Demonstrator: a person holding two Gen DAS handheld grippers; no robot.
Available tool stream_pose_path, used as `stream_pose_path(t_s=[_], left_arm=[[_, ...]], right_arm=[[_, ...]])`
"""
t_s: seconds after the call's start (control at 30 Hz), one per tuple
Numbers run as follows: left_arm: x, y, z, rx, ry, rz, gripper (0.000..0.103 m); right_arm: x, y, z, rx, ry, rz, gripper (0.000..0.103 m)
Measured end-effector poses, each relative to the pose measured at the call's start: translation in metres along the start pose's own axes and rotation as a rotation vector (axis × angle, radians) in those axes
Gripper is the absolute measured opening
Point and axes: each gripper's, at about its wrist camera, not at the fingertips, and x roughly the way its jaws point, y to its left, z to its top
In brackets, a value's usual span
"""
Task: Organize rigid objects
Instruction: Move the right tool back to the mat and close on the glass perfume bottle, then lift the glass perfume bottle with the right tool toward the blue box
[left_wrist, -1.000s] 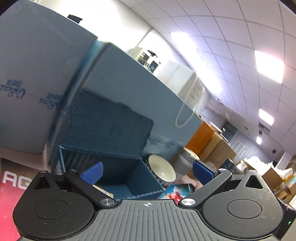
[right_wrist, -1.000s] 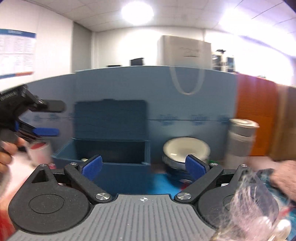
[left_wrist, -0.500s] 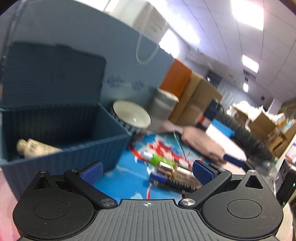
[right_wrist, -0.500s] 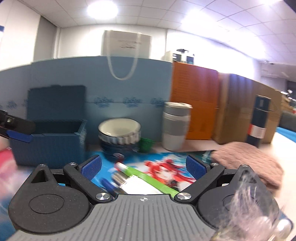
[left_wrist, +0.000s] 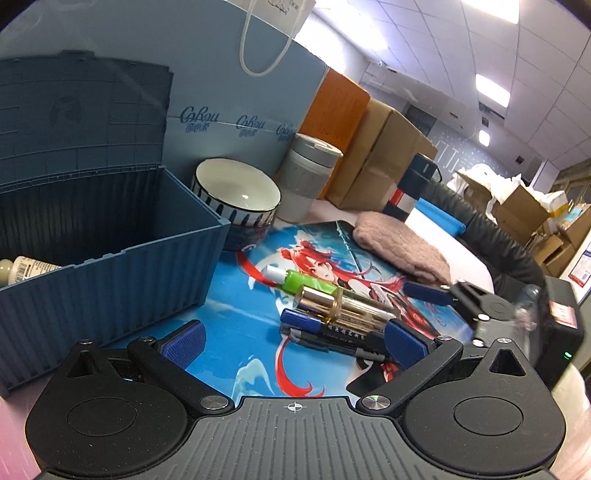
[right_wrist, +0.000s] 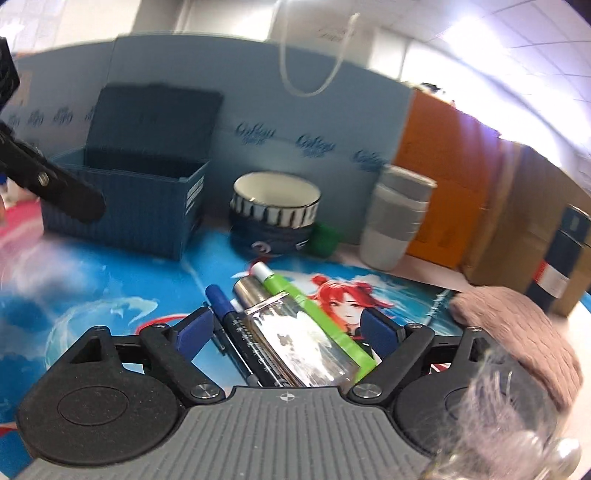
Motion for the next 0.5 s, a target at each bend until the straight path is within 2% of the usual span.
stream_pose_path(t_s=[0.03, 0.1, 0.27, 0.37, 0.43, 0.5], left_arm=[[-0.001, 0.0, 0.0, -0.001, 0.0, 0.001, 0.103], [-0.003, 0.001, 0.0, -0.002, -0.001, -0.003, 0.103], [-0.007, 0.003, 0.002, -0.004, -0.015, -0.023, 0.103], [-0.009, 0.004, 0.002, -0.007, -0.016, -0.029, 0.103], [-0.01, 0.006, 0.002, -0.009, -0.013, -0.025, 0.103], [-0.012, 0.007, 0.003, -0.013, -0.014, -0.019, 0.103]], right_arm=[[0.005, -0.003, 0.0, 0.014, 0.024, 0.01, 0.069], [0.016, -0.01, 0.0, 0.039, 0.07, 0.013, 0.057], [0.03, -0.024, 0.001, 0.079, 0.102, 0.03, 0.057], [0.043, -0.027, 0.004, 0.081, 0.126, 0.012, 0.05], [0.051, -0.027, 0.007, 0.084, 0.141, -0.003, 0.041], [0.055, -0.027, 0.009, 0.101, 0.147, -0.017, 0.04]])
